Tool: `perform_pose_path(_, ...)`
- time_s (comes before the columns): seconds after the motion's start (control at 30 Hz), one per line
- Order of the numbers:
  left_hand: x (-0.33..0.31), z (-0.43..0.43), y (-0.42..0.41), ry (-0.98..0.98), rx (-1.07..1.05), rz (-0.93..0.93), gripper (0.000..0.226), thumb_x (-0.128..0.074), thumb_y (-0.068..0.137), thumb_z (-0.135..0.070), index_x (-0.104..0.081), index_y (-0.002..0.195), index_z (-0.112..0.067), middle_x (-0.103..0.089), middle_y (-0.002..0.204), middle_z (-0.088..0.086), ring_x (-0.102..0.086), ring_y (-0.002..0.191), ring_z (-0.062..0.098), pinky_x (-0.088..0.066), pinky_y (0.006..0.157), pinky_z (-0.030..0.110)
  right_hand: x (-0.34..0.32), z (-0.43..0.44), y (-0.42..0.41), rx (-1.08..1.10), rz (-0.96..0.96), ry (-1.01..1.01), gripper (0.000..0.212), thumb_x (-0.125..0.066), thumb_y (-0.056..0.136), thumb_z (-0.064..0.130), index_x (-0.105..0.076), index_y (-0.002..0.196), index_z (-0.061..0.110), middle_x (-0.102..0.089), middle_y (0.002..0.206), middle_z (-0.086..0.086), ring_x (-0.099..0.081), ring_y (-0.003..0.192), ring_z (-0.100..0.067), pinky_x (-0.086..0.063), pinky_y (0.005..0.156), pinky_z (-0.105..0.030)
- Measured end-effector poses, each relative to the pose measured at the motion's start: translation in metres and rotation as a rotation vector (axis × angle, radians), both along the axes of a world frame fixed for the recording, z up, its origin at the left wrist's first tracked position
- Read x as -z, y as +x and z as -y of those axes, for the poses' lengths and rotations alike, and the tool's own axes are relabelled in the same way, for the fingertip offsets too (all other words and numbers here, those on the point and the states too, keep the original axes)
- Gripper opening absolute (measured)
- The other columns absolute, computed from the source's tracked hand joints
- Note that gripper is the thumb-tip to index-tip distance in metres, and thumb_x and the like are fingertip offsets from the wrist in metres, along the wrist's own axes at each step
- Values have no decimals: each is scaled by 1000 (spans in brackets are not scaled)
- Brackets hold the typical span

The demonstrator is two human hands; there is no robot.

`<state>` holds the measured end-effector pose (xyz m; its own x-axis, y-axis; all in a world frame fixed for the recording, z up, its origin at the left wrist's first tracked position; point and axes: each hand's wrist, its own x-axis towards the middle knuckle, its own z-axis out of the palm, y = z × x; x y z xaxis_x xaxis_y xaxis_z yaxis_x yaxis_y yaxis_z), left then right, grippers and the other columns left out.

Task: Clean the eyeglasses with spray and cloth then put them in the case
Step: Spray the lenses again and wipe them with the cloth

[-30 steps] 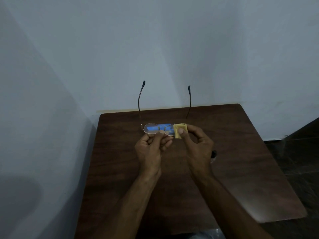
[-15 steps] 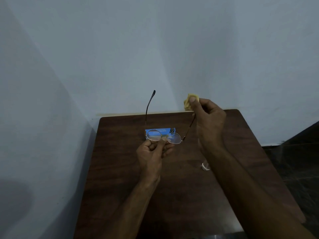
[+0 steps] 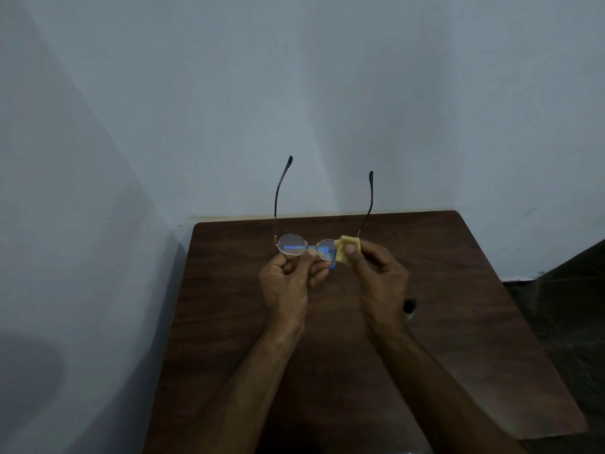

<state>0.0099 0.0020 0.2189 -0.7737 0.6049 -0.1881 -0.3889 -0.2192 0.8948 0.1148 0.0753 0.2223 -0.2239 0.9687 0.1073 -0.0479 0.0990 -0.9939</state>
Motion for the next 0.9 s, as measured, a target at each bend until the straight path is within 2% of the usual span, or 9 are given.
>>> perform_pose_path(0.07, 4, 2, 1, -3, 15, -19, 12, -69, 98, -6, -74, 107, -1, -80, 91, 16, -80, 81, 25, -64, 70, 27, -14, -8, 0, -8, -42, 21, 19, -76, 92, 20, -78, 110, 14, -79, 106, -5, -74, 104, -21, -60, 90, -41)
perform_pose_path(0.2, 12, 7, 5, -12, 26, -50, 12, -68, 97, -2, -74, 107, -1, -81, 88, 16, -79, 76, 23, -63, 68, 26, -53, -30, -1, 42, -191, 49, 18, -72, 95, 9, -76, 107, -4, -78, 97, -19, -75, 87, -19, -56, 75, -22)
perform_pose_path(0.4, 18, 9, 9, -19, 19, -74, 15, -68, 97, -3, -74, 111, -2, -81, 90, 15, -79, 76, 23, -63, 67, 26, -76, -48, -8, 8, -155, 24, 17, -73, 95, 13, -78, 106, 0, -79, 93, -11, -72, 73, -4, -53, 68, -14)
perform_pose_path(0.47, 18, 7, 8, -28, 3, -56, 17, -69, 97, -5, -73, 113, 1, -81, 91, 16, -80, 78, 24, -63, 68, 25, -79, -47, -8, 19, -159, 44, 19, -71, 97, 13, -77, 108, 0, -79, 95, -10, -73, 75, -5, -58, 74, -18)
perform_pose_path(0.53, 18, 4, 7, -23, -14, -17, 19, -69, 98, -6, -73, 114, 3, -80, 92, 18, -79, 79, 25, -63, 68, 26, -82, -43, -6, 58, -153, 108, 20, -71, 97, 15, -77, 110, 0, -79, 101, -12, -77, 93, -22, -62, 89, -32)
perform_pose_path(0.6, 18, 3, 5, -15, -27, 10, 17, -69, 98, -7, -74, 112, 2, -80, 93, 19, -79, 79, 25, -64, 69, 27, -90, -36, 0, 115, -93, 218, 21, -70, 99, 19, -77, 113, 5, -78, 105, -11, -74, 99, -27, -61, 89, -33)
perform_pose_path(0.7, 18, -1, 5, -8, -39, 36, 17, -70, 98, -7, -73, 112, 2, -80, 93, 18, -79, 78, 22, -65, 69, 27, -104, -17, 5, 103, -80, 360, 21, -68, 100, 14, -74, 118, 5, -76, 112, -10, -73, 103, -24, -59, 89, -30)
perform_pose_path(0.8, 18, -4, 8, -8, -59, 60, 8, -70, 97, -3, -74, 103, 1, -80, 87, 17, -78, 73, 20, -64, 68, 26, -93, 10, -11, -66, -140, 270, 20, -68, 97, 1, -75, 116, 3, -77, 115, -8, -74, 107, -23, -60, 93, -38)
perform_pose_path(0.9, 22, -5, 10, -16, -58, -61, 8, -70, 95, 3, -74, 90, 0, -77, 73, 5, -72, 66, 12, -59, 63, 27, -64, 28, -29, -120, 79, 204, 20, -73, 93, 5, -78, 111, 13, -78, 103, 4, -74, 97, -10, -62, 88, -36)
